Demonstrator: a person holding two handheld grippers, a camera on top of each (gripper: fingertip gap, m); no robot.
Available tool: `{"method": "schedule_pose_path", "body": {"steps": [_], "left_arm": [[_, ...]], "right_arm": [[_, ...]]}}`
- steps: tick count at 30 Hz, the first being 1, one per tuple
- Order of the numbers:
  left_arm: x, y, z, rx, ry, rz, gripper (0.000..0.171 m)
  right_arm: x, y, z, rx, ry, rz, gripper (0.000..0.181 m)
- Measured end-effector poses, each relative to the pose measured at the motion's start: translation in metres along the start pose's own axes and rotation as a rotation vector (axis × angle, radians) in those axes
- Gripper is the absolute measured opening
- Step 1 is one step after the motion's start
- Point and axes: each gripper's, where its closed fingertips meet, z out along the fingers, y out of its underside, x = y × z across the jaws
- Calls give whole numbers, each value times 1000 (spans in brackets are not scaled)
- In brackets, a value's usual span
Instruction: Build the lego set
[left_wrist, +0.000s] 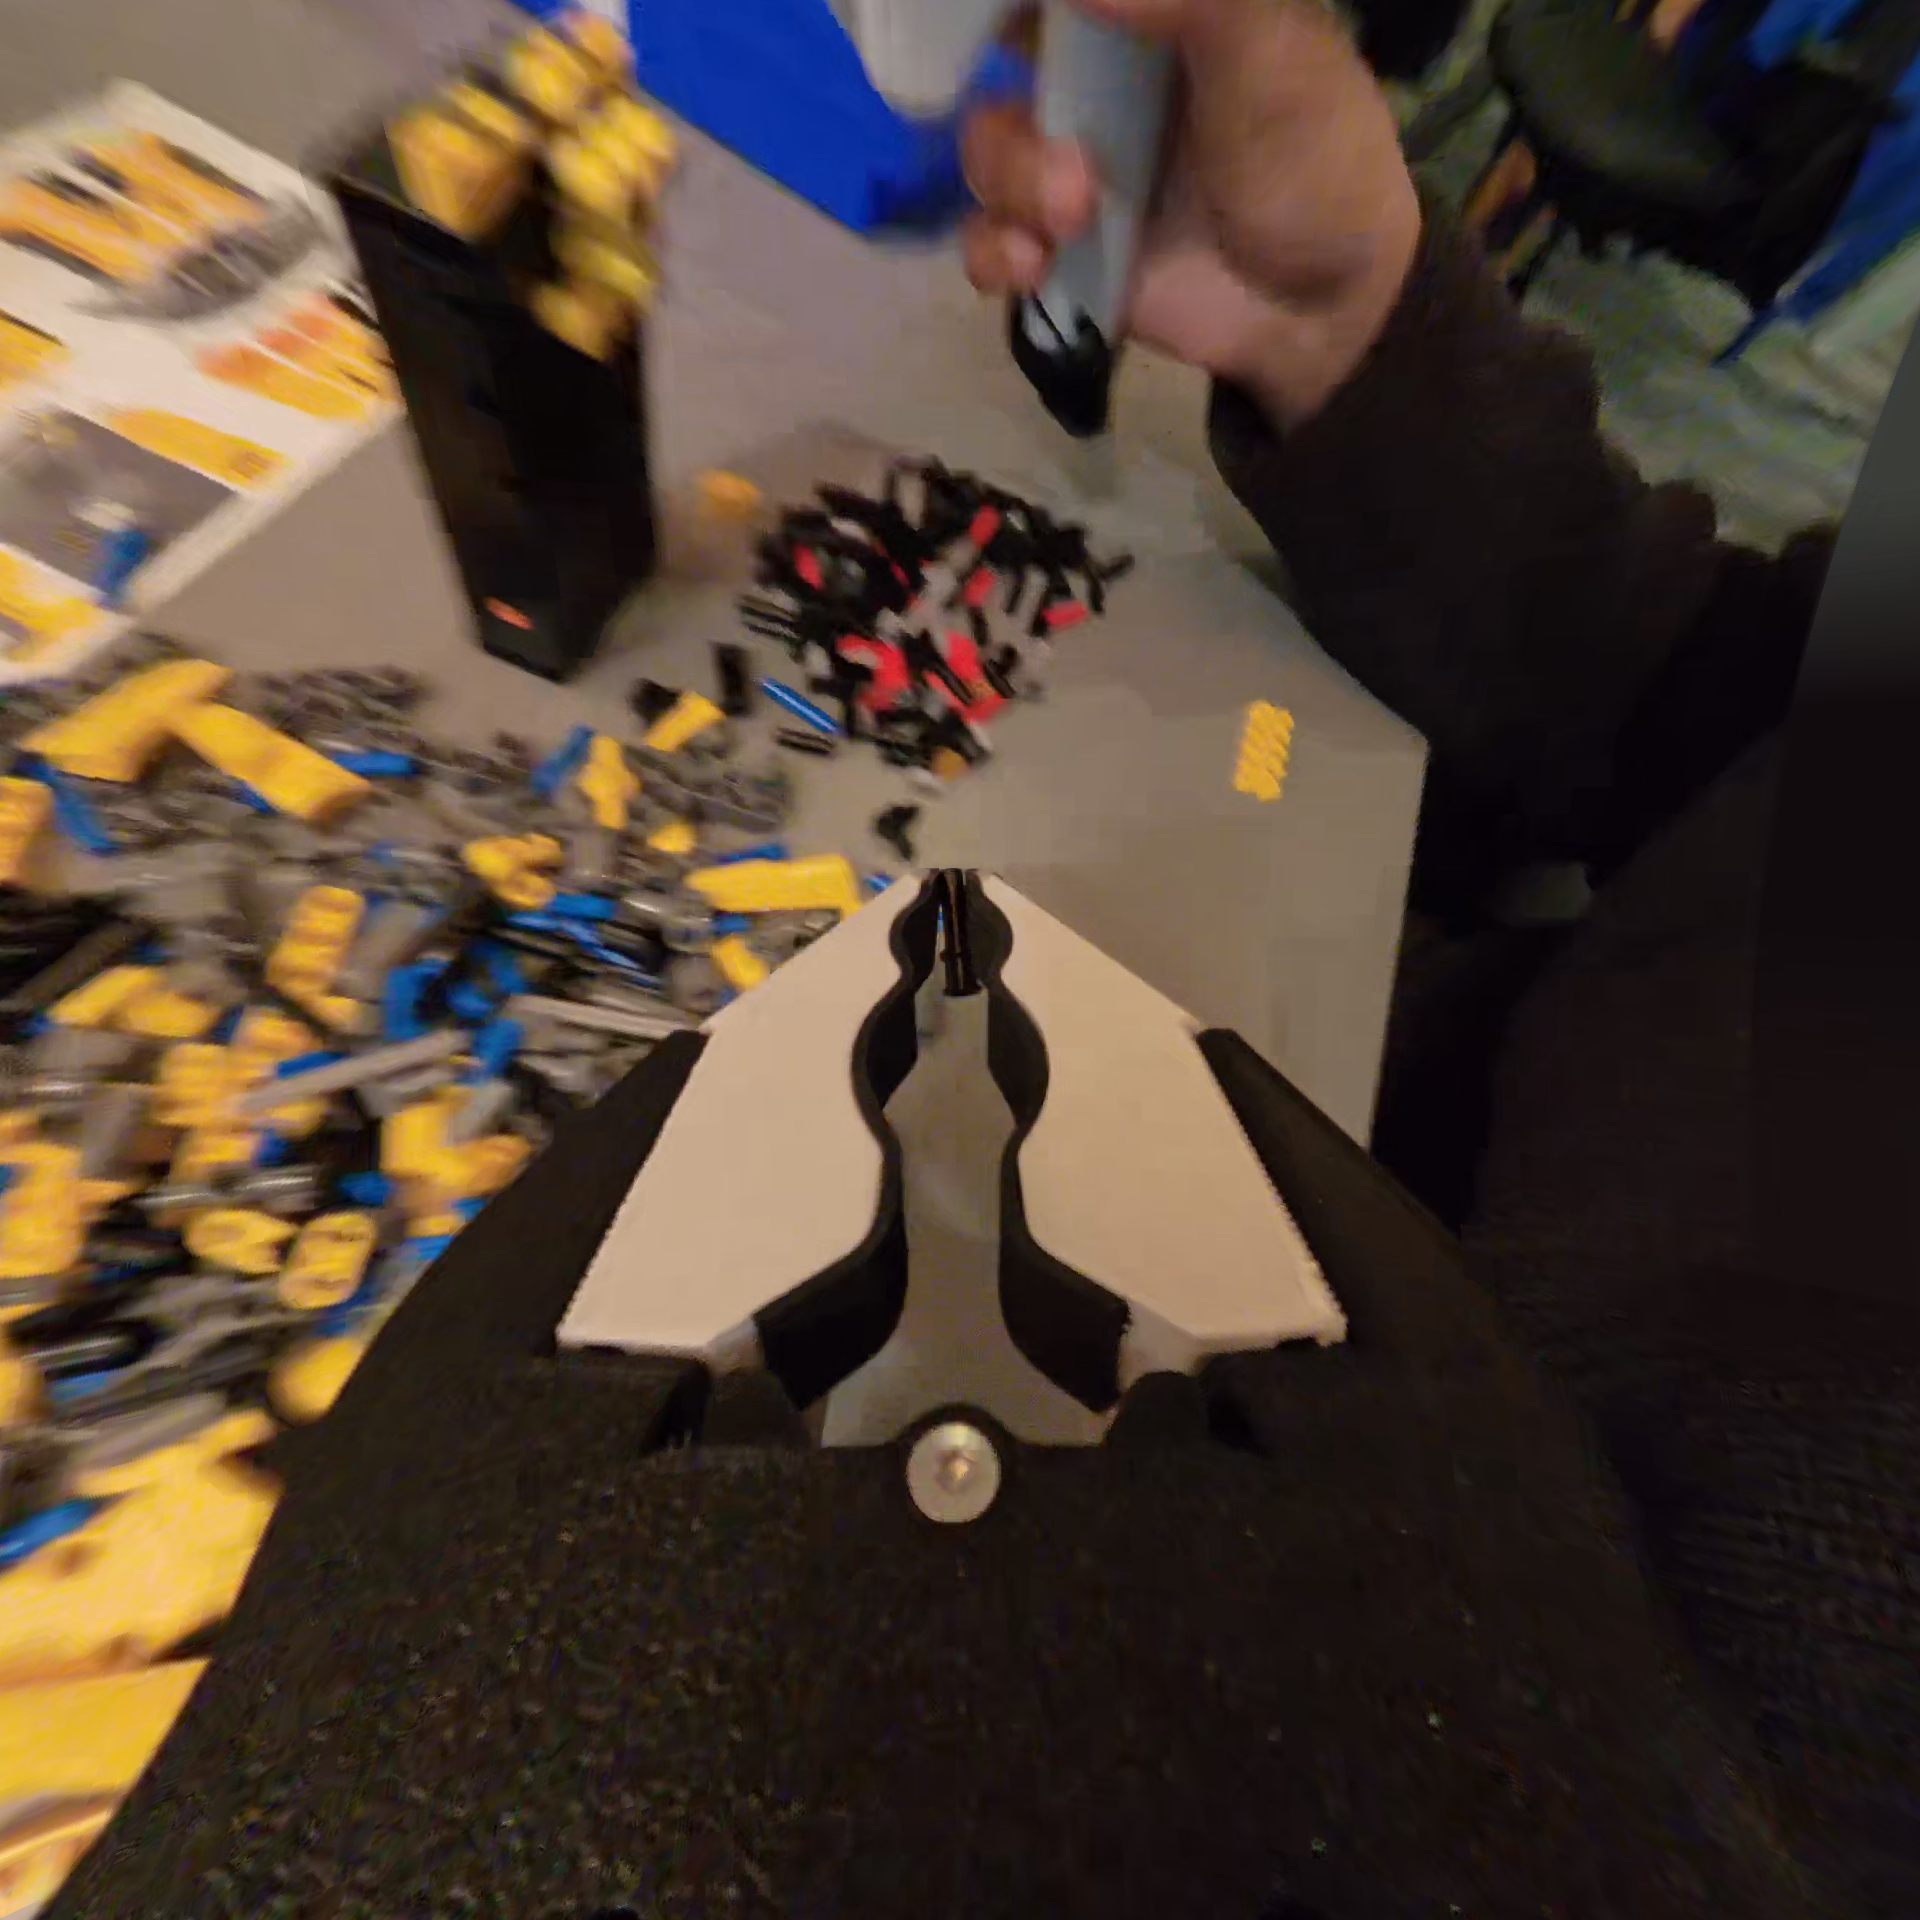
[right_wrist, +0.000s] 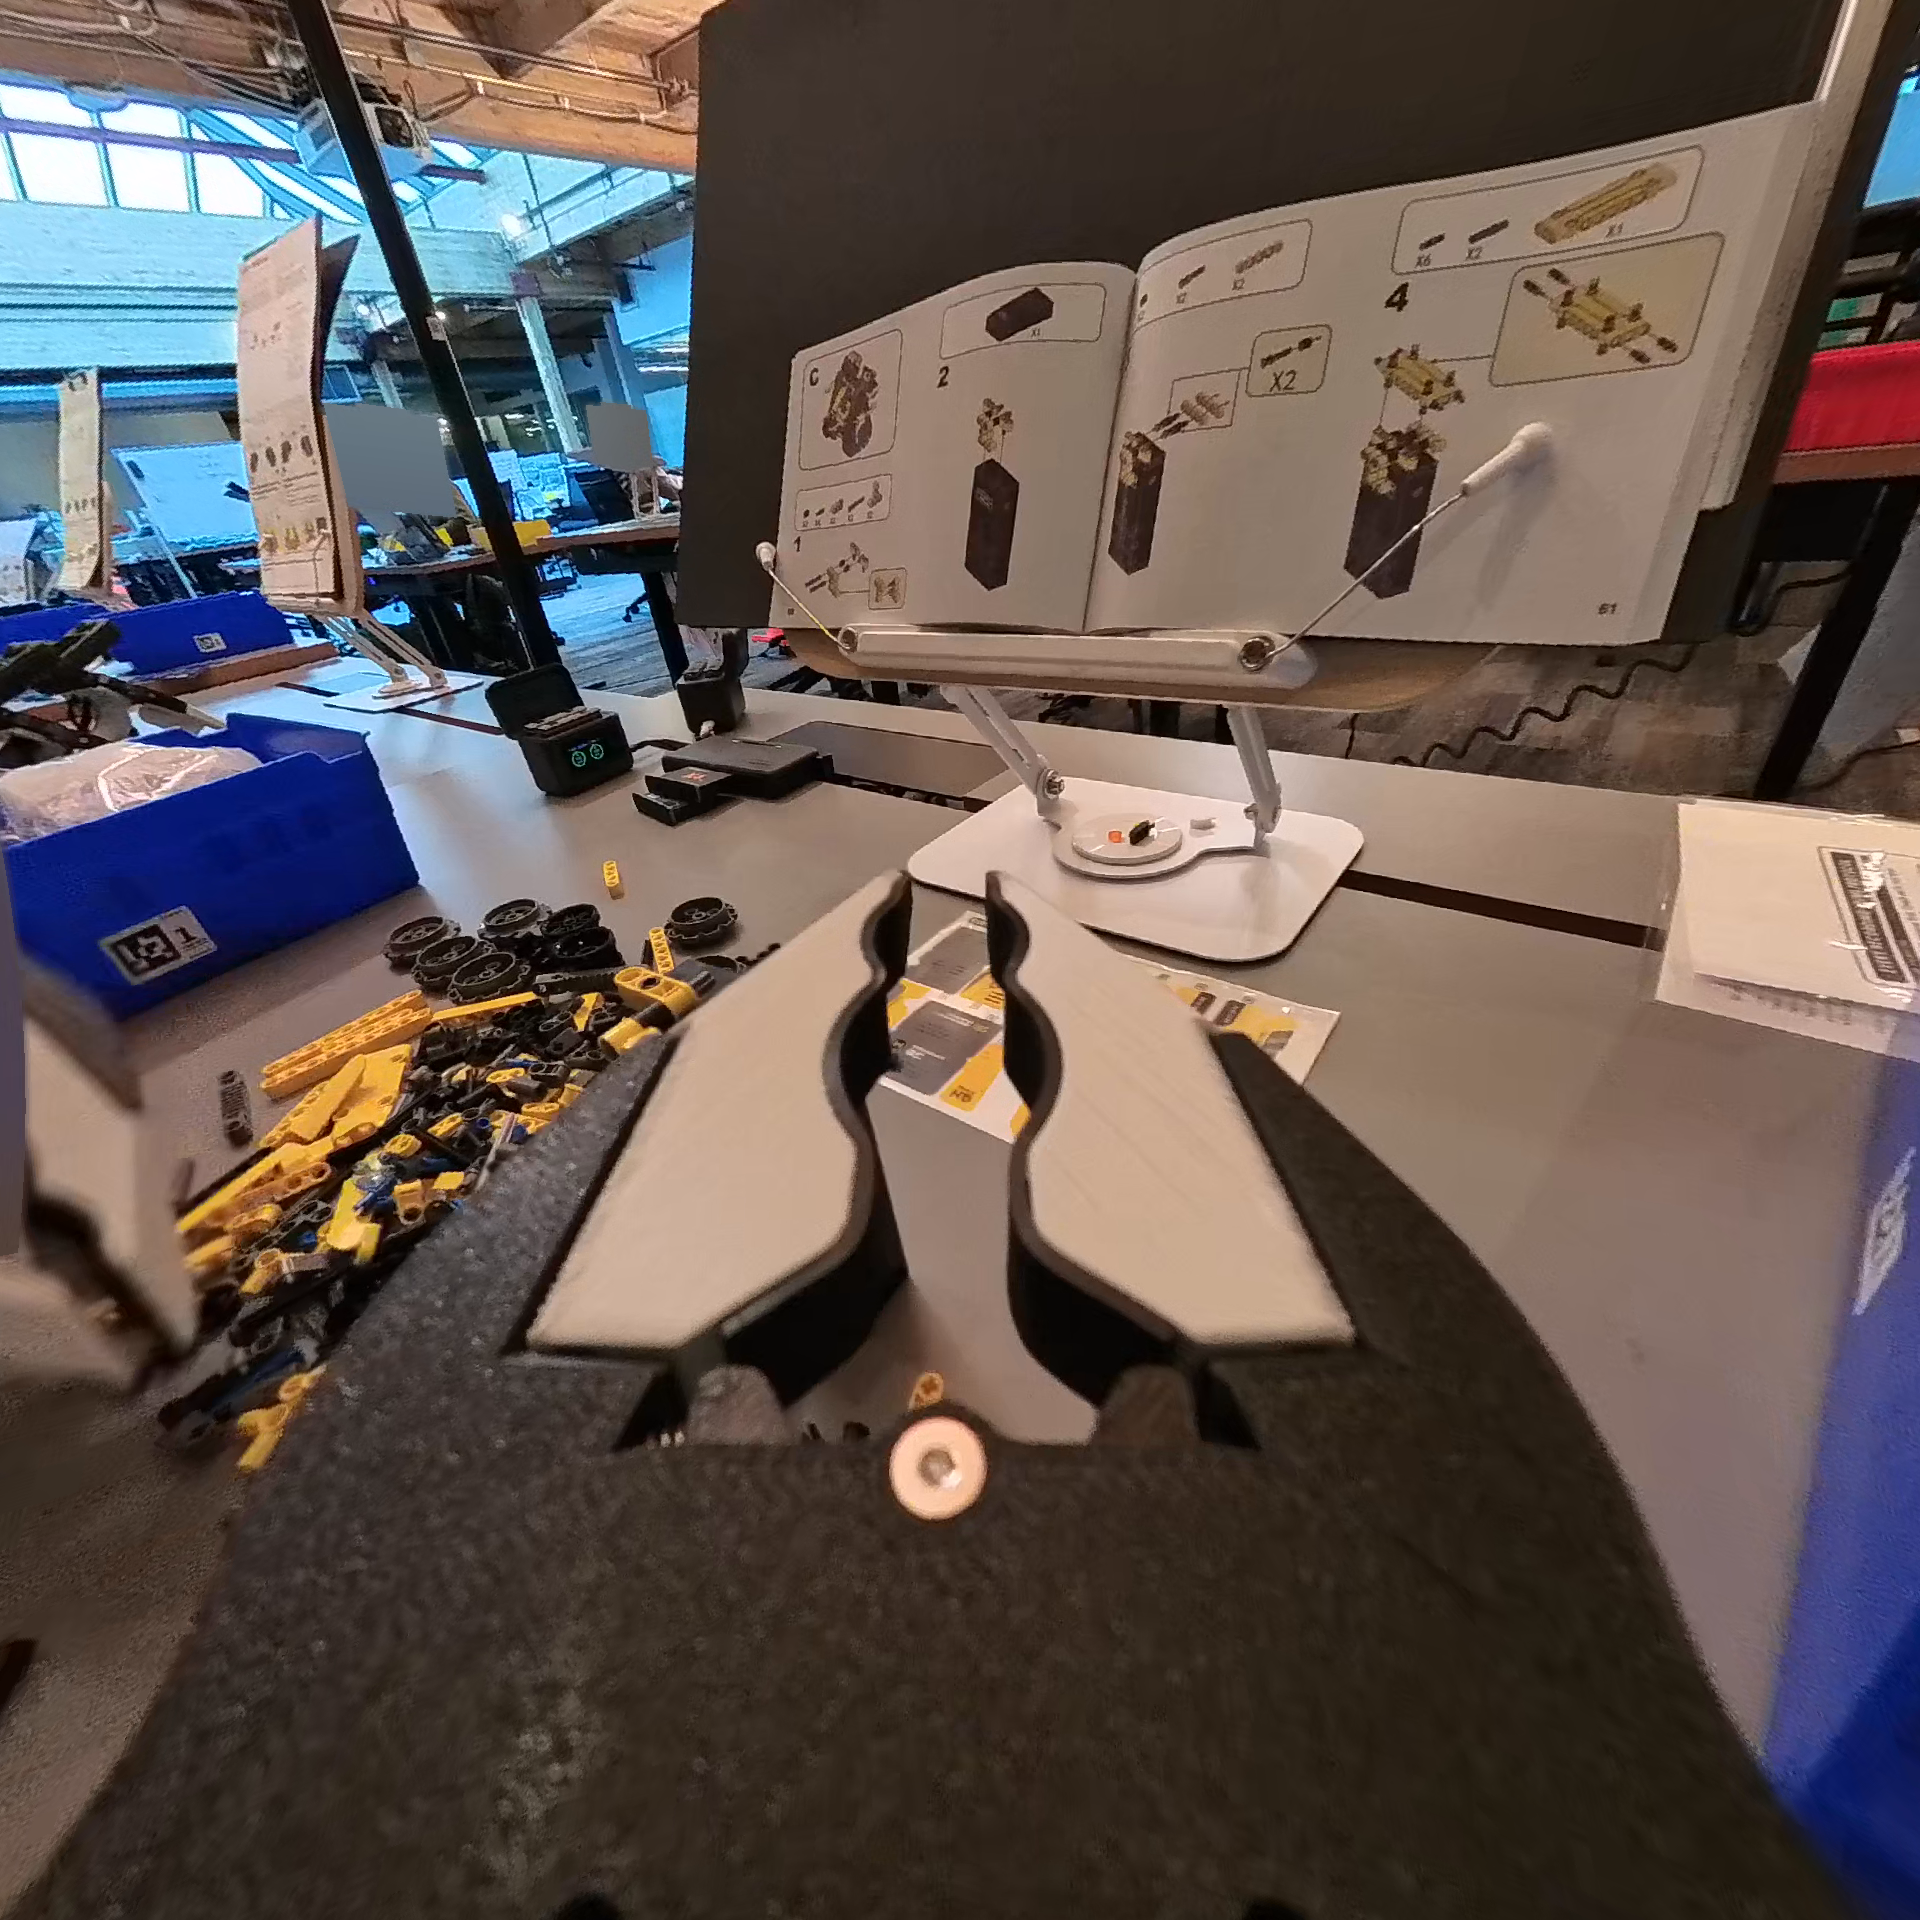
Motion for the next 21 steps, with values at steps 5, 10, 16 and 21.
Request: {"method": "schedule_pose_path", "body": {"steps": [5,10,16,21], "left_arm": [[40,29,32,-95,-1,-17,4],[38,41,45,-130,-44,-77,4],[43,51,48,-166,-39,-70,6],[35,42,38,-125,-63,-52,9]], "right_arm": [[-3,-4,-2,17,0,-16,13],[-8,-4,-3,22,-13,-11,12],[-9,-3,-5,23,-18,-7,12],[-4,-3,-7,26,-11,5,12]]}}
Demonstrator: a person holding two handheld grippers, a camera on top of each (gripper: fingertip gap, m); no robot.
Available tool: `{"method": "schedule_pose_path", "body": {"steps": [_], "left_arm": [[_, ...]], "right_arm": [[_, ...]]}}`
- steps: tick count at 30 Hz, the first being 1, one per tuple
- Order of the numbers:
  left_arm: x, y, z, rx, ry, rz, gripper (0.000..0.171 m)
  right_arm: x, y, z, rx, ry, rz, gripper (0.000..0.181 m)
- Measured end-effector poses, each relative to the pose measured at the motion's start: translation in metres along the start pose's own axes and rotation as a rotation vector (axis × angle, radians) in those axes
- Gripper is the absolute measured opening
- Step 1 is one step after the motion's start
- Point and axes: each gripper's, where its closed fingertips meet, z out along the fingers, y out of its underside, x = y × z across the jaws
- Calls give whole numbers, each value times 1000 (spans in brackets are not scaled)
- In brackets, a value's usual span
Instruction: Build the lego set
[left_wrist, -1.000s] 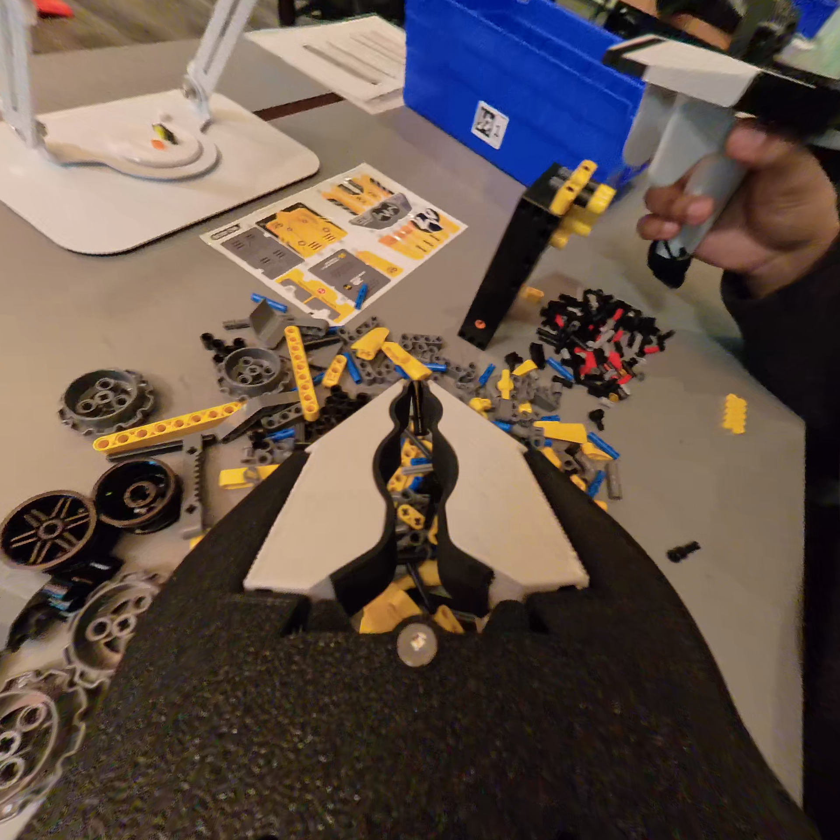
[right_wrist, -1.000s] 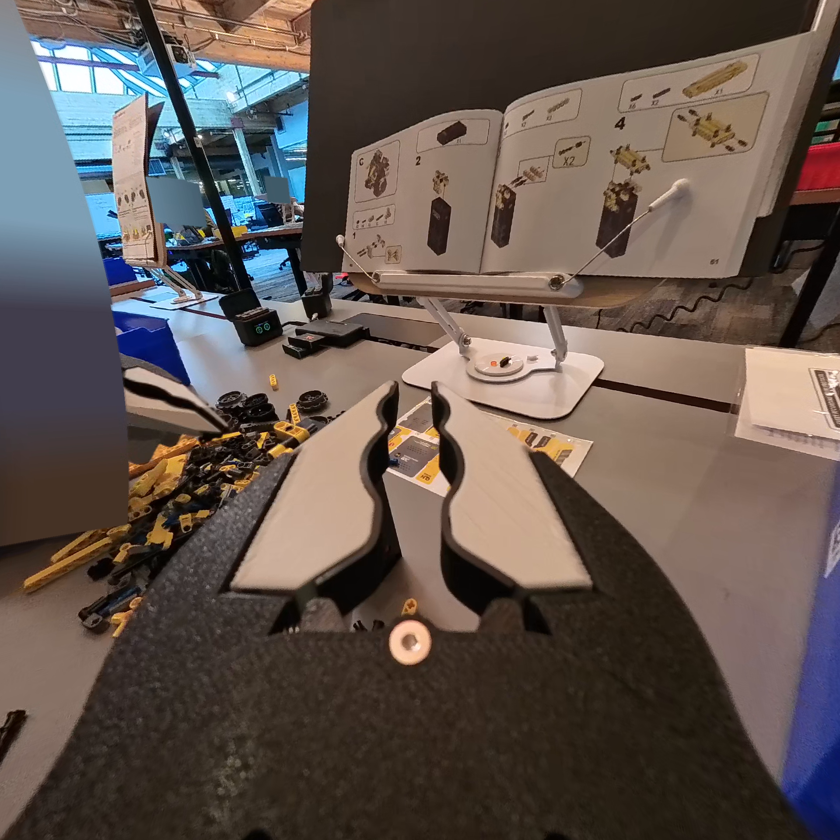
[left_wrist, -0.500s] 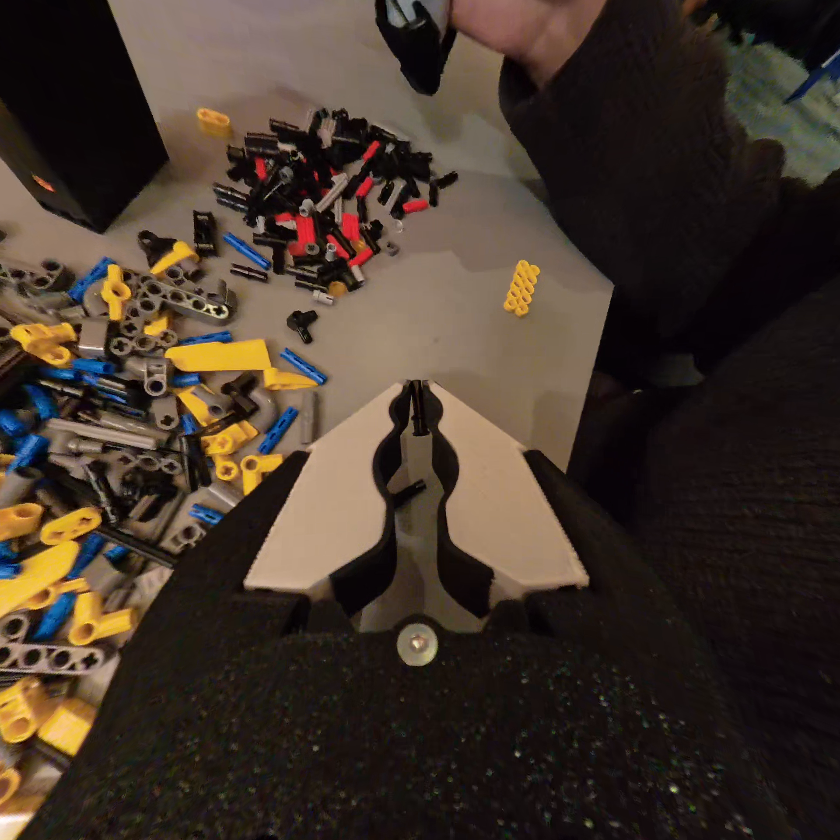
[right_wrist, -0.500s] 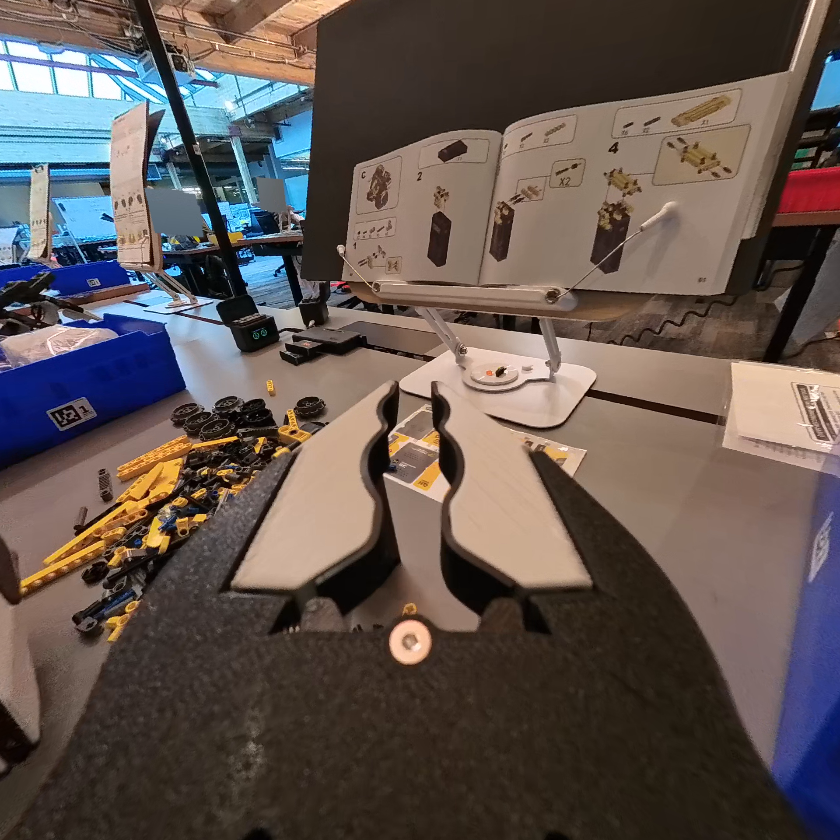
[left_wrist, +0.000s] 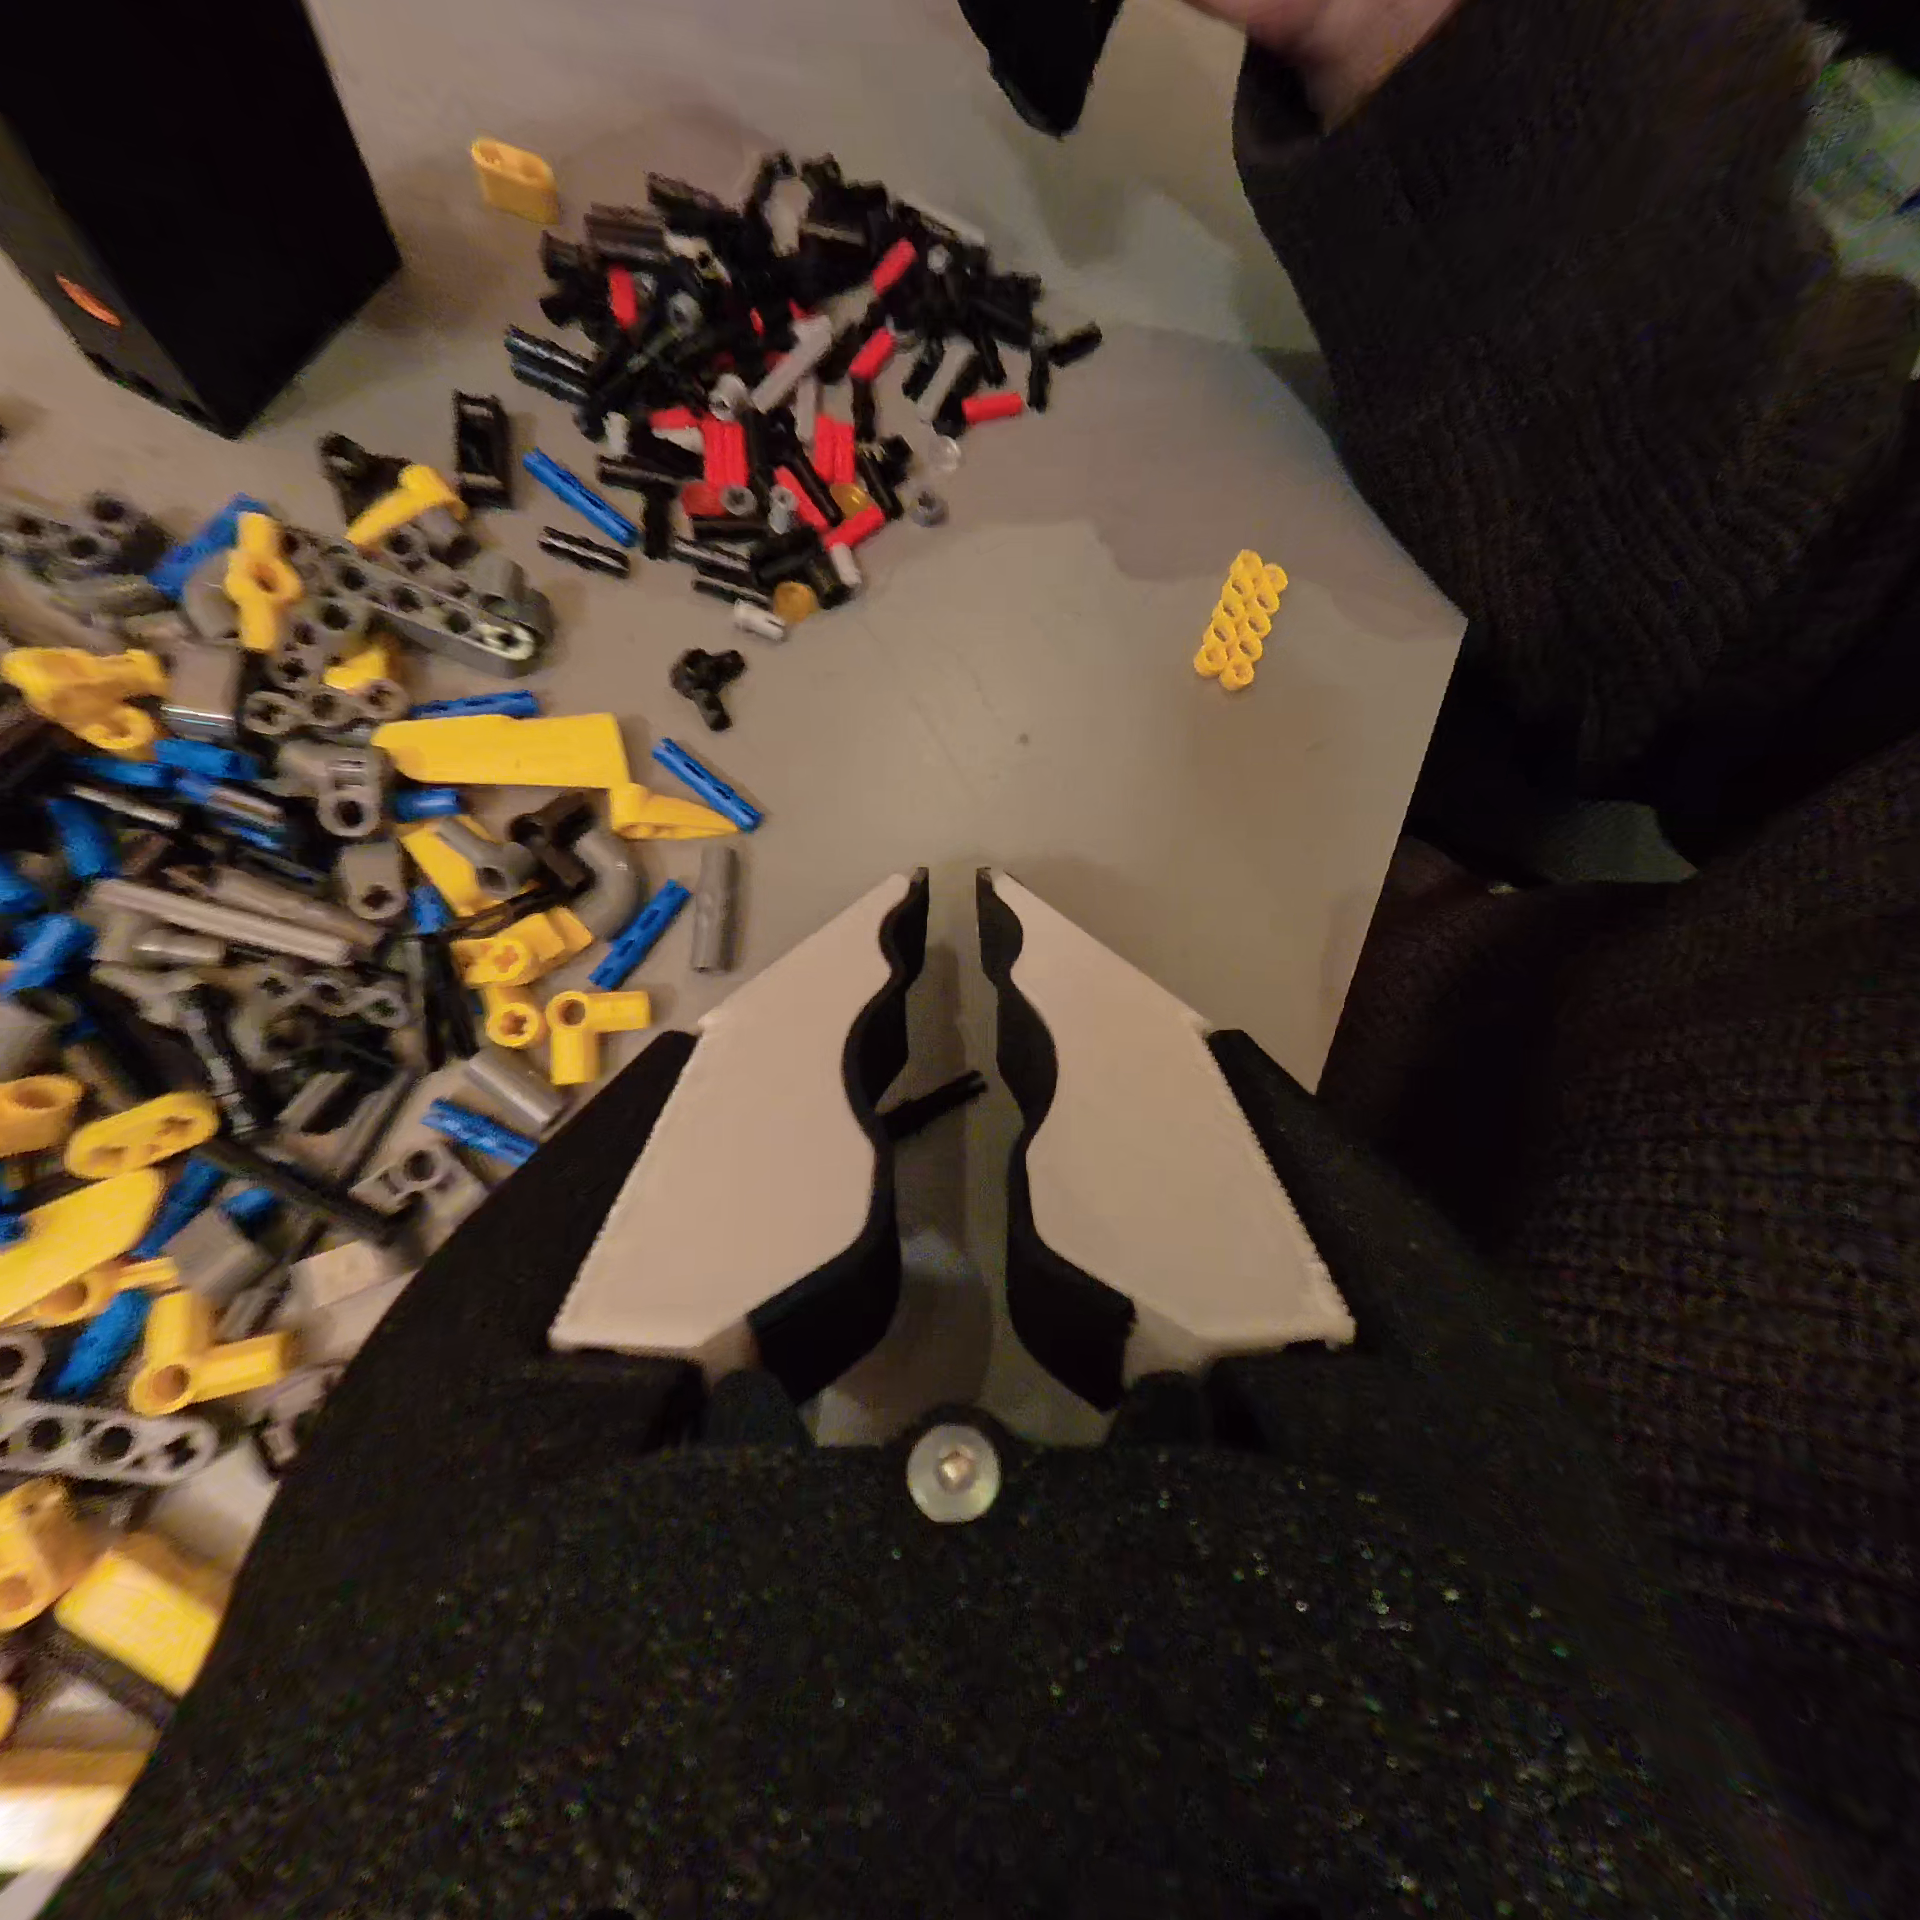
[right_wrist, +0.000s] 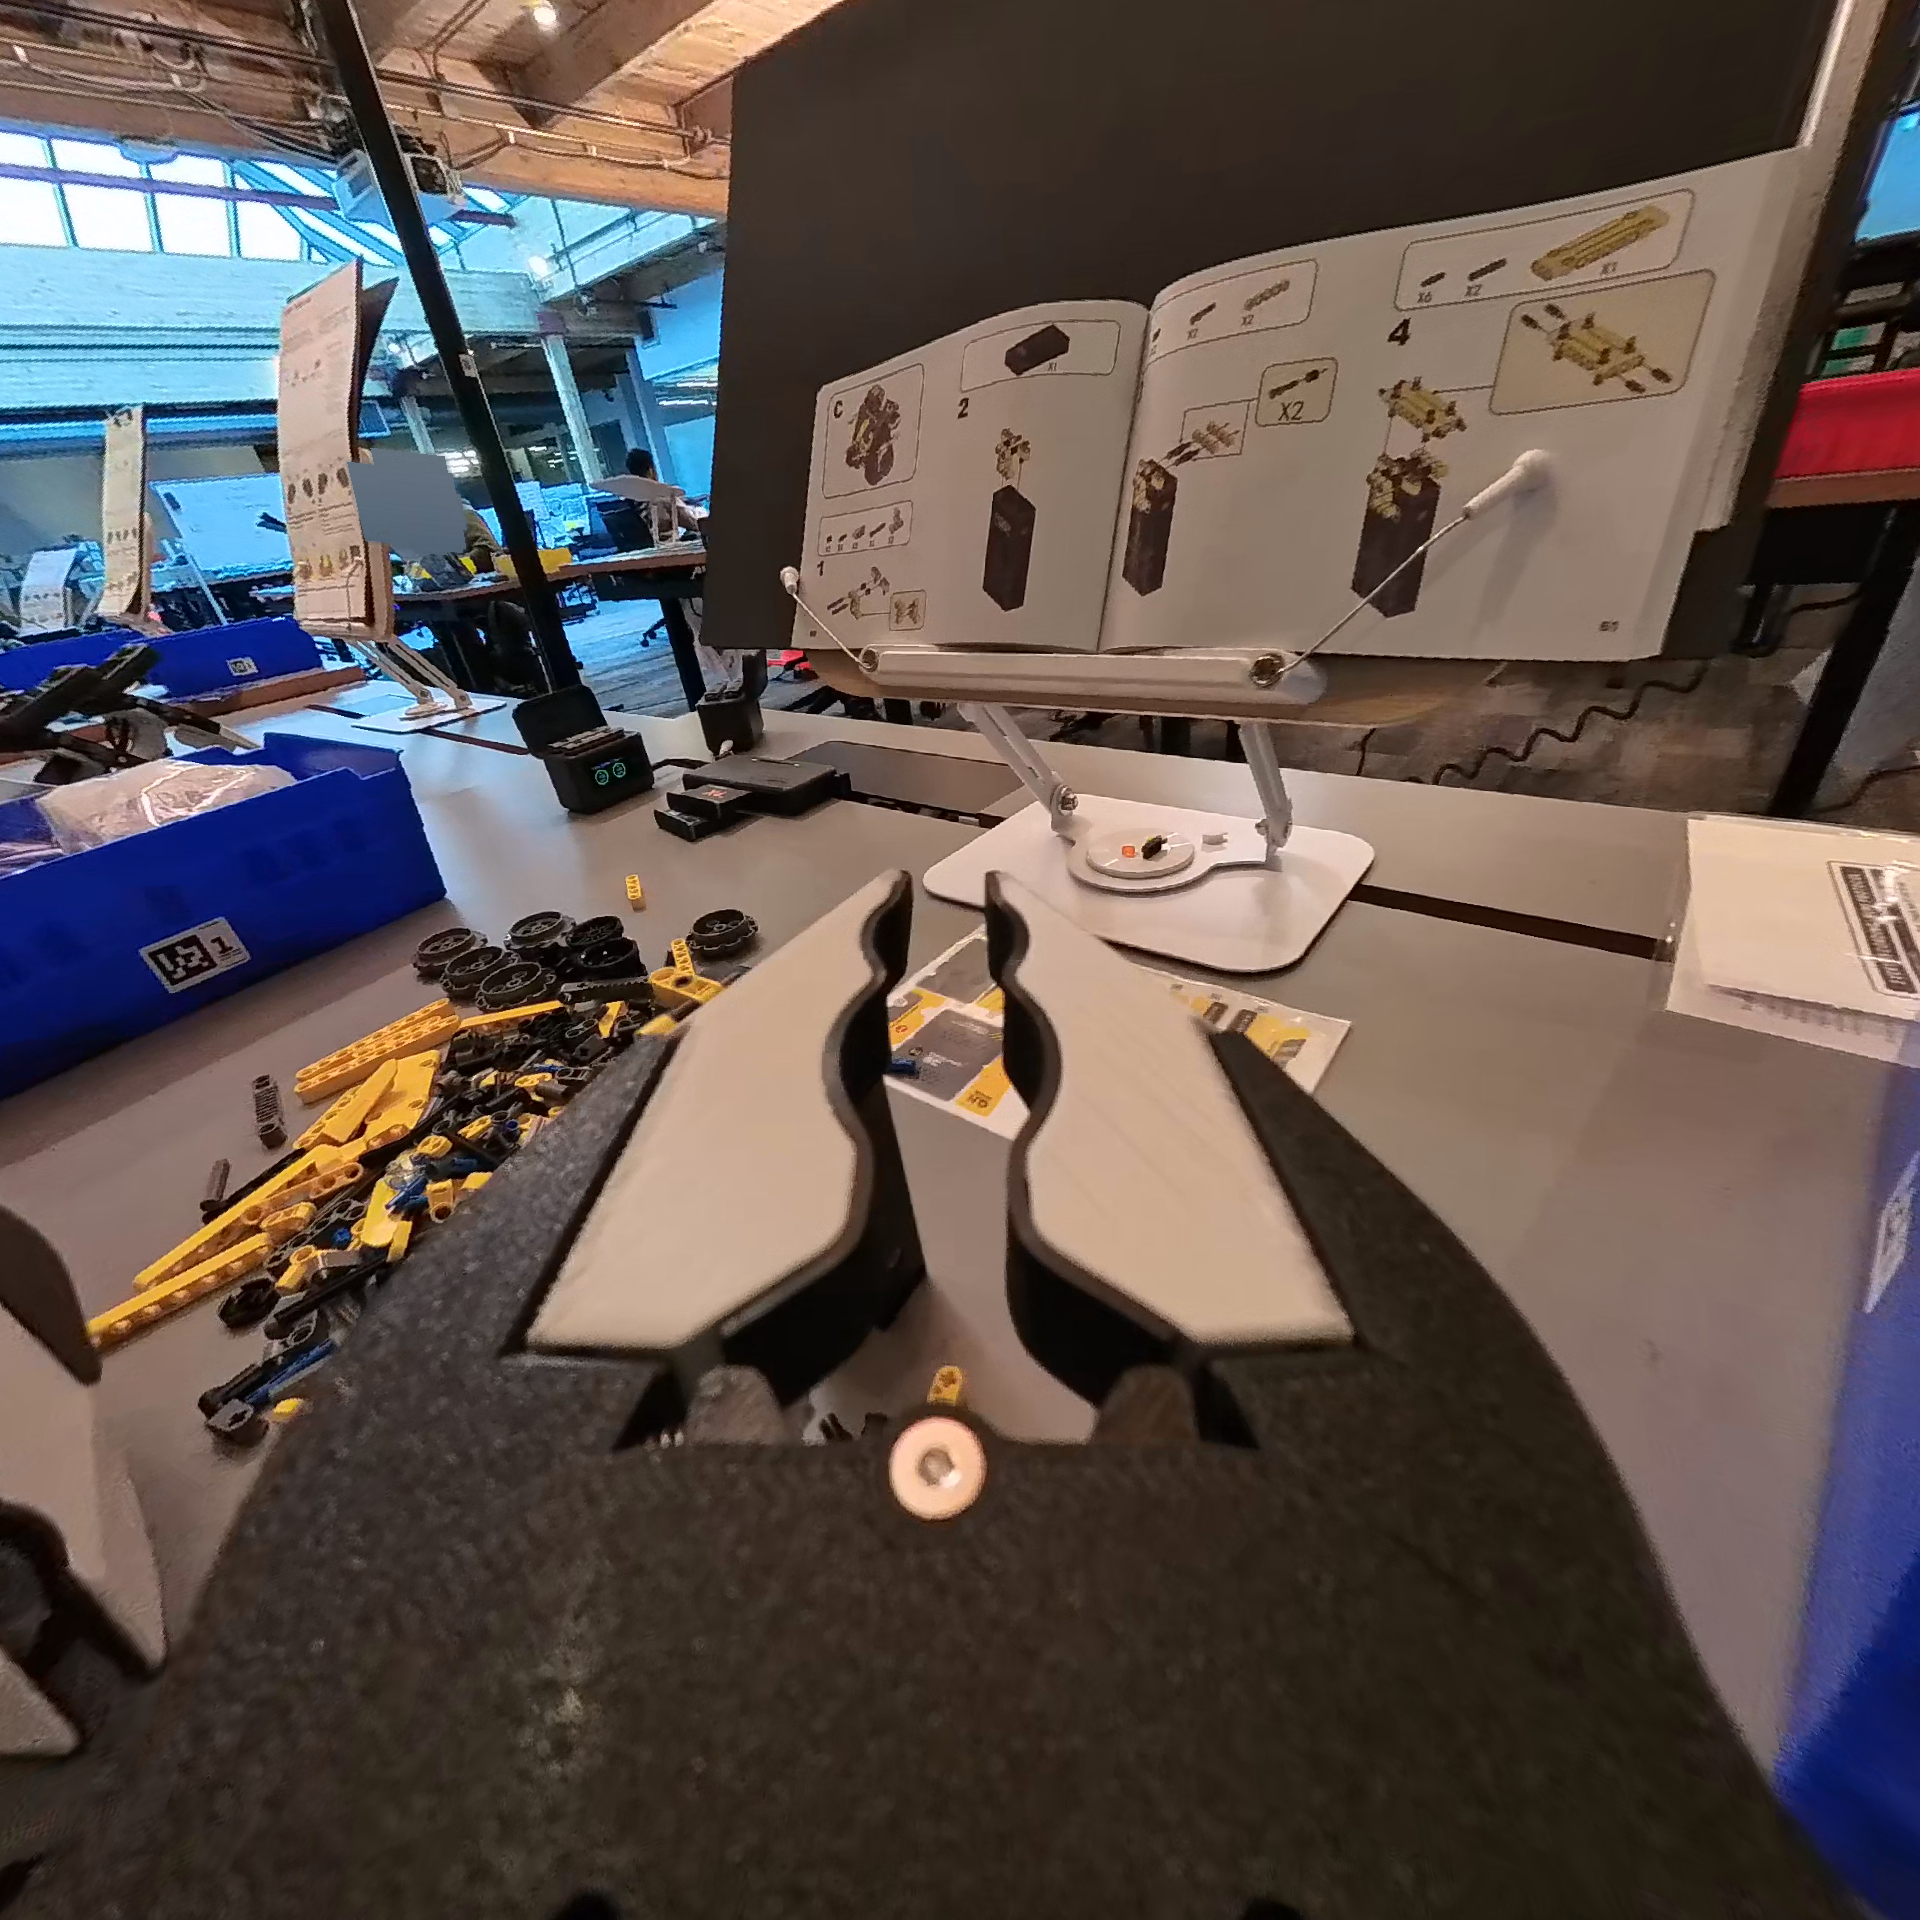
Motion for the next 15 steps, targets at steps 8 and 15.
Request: {"method": "schedule_pose_path", "body": {"steps": [8,15], "left_arm": [[-51,-30,-49,209,-118,-72,10],[-88,-47,-71,282,-230,-34,9]], "right_arm": [[4,1,-1,-2,10,10,12],[20,-3,-6,2,83,-25,13]]}}
